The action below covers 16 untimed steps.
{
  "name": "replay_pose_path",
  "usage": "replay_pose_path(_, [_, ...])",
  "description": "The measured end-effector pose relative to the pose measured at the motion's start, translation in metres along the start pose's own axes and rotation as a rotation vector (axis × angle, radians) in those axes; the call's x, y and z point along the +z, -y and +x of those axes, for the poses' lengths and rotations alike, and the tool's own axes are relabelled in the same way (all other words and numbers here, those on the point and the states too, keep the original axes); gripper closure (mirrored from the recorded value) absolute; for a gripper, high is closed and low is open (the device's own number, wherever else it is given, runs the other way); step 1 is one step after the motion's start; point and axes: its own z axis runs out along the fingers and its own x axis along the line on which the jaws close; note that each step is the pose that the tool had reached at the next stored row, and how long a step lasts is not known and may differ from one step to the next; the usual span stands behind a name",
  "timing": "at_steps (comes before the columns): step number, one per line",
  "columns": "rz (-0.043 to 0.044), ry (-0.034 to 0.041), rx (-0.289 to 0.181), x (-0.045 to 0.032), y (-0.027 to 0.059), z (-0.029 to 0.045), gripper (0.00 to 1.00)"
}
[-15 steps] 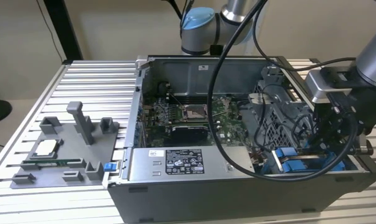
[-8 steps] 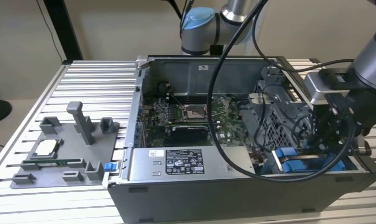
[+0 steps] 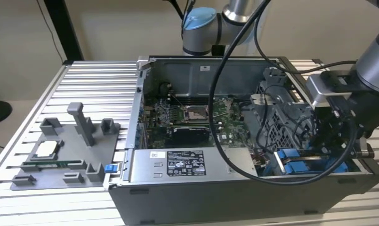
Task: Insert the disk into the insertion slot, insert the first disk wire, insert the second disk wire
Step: 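Insert the first disk wire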
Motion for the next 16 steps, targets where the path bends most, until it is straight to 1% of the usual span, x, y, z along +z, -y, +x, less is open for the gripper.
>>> replay_pose_path(3, [0.0, 0.0001, 0.0, -0.0025, 0.0002, -0.0003, 0.0])
replay_pose_path(7, [0.0001, -0.0004, 0.0, -0.0097, 0.0004, -0.0012, 0.0])
replay_pose_path(11, [0.0, -0.0008, 0.0, -0.019, 0.0007, -0.0023, 0.0])
replay_pose_path(16, [0.0001, -0.0042, 0.0, -0.0324, 0.0011, -0.0039, 0.0])
